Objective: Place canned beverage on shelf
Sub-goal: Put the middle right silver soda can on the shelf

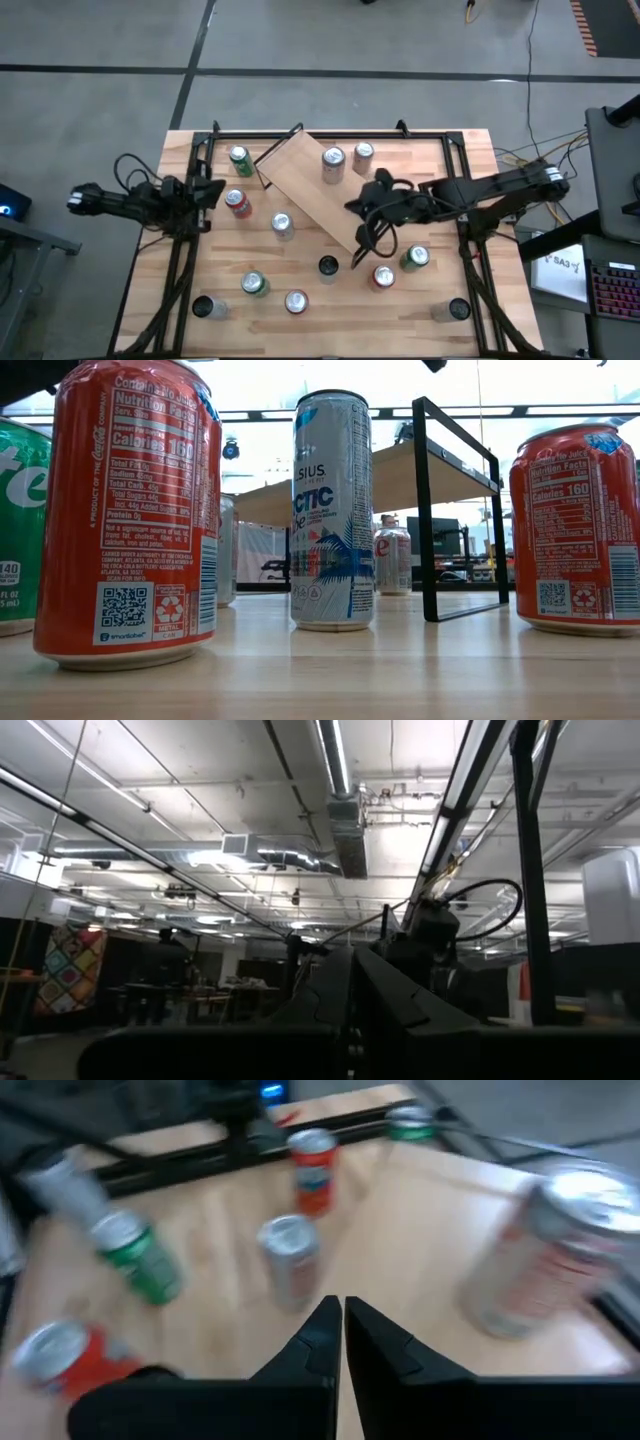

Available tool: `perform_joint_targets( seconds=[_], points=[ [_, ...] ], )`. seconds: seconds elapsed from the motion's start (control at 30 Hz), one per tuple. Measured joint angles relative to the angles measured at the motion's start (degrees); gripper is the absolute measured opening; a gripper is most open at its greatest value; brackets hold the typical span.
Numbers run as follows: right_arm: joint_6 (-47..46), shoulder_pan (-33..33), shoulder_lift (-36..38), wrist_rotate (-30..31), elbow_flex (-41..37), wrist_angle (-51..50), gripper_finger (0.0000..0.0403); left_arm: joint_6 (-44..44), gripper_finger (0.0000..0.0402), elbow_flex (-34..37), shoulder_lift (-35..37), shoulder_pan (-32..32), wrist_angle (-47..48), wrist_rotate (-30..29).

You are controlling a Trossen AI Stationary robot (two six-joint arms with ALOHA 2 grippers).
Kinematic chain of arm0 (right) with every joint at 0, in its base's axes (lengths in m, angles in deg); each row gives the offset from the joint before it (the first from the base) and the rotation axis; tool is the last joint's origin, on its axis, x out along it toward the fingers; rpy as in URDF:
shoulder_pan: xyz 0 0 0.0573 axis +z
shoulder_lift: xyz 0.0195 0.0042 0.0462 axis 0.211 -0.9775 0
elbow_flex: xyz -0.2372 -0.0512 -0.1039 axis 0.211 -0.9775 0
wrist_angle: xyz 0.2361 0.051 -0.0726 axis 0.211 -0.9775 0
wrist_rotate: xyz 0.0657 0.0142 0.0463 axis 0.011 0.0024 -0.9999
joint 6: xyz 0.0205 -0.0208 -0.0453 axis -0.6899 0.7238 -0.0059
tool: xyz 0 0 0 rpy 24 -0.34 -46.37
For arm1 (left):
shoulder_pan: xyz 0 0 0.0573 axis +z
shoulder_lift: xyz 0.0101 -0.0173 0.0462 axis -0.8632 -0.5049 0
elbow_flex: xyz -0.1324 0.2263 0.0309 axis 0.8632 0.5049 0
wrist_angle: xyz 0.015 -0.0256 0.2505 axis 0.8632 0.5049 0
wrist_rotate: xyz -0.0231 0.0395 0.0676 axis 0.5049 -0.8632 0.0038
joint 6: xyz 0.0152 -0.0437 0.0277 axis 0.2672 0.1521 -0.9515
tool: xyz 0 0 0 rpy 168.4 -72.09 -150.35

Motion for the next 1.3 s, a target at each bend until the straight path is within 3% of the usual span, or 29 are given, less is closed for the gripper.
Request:
perform_joint_targets(
  seconds=[0.13,0.2,0.47,0.67,1.1,1.3],
  points=[
    [-3.34,-1.75,-0.48,8.52,0.00,-2.61,0.0009,-0.02,0.0000,0.00,-1.03,0.00,-0.08,0.02],
    [-4.02,-3.38,-1.79,9.49,-0.02,-3.17,0.0009,-0.02,0.0000,0.00,-1.10,0.00,-0.36,0.00],
    [-2.43,-11.79,-7.44,6.10,-0.04,-2.98,0.0009,-0.23,0.0000,0.00,-0.90,0.00,-0.95,0.01],
    [-2.28,-14.37,-9.81,4.79,-0.05,-2.71,0.0009,-1.90,0.0000,0.00,-0.90,0.00,-1.47,0.00],
    [-1.58,-14.70,-10.23,4.76,-0.07,-2.81,0.0009,-3.22,0.0000,0.00,-0.88,0.00,-2.39,-0.05],
    [-1.12,-11.07,-7.52,-0.46,-0.09,-4.27,0.0009,-3.36,0.0000,0.00,-0.96,0.00,-2.30,-0.09]
  ],
)
